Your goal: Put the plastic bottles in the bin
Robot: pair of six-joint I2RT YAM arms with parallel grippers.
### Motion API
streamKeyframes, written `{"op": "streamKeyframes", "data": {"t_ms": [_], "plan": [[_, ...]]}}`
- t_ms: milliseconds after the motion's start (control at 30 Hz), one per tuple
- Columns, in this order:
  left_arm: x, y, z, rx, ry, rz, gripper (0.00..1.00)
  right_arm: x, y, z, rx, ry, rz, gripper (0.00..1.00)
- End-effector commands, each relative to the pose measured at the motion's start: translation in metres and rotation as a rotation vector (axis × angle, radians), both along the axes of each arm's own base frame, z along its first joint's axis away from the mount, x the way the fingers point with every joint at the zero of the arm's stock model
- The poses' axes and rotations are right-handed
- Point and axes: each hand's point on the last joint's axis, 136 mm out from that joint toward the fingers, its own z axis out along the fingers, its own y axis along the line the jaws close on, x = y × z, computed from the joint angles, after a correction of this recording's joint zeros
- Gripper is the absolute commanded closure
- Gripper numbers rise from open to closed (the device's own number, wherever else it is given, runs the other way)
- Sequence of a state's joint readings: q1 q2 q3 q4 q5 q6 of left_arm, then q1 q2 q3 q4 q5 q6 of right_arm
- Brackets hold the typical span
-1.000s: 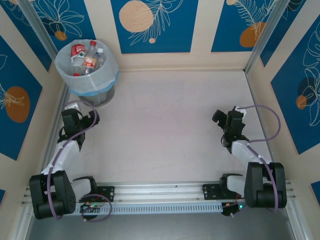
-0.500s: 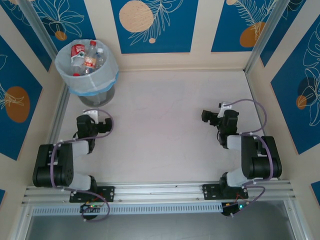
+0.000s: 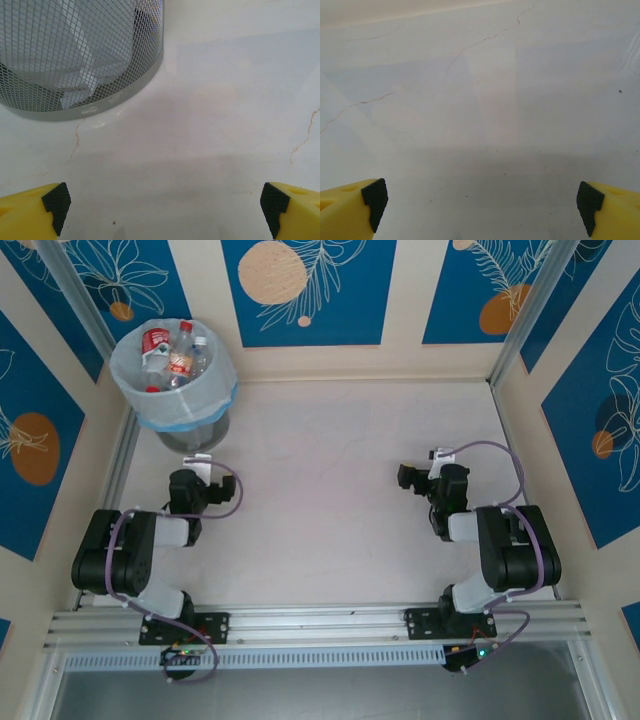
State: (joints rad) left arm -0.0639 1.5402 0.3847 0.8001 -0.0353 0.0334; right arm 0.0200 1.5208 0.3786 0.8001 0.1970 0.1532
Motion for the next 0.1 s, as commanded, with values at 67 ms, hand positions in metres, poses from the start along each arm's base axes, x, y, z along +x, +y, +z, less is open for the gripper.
{"op": "streamKeyframes", "data": {"t_ms": [67], "plan": [[0.0085,-0.001,0.0152,0.013,-0.052,-0.003,0.01,0.0102,0.0024,0.016,-0.025,-0.057,0.029,0.0]]}}
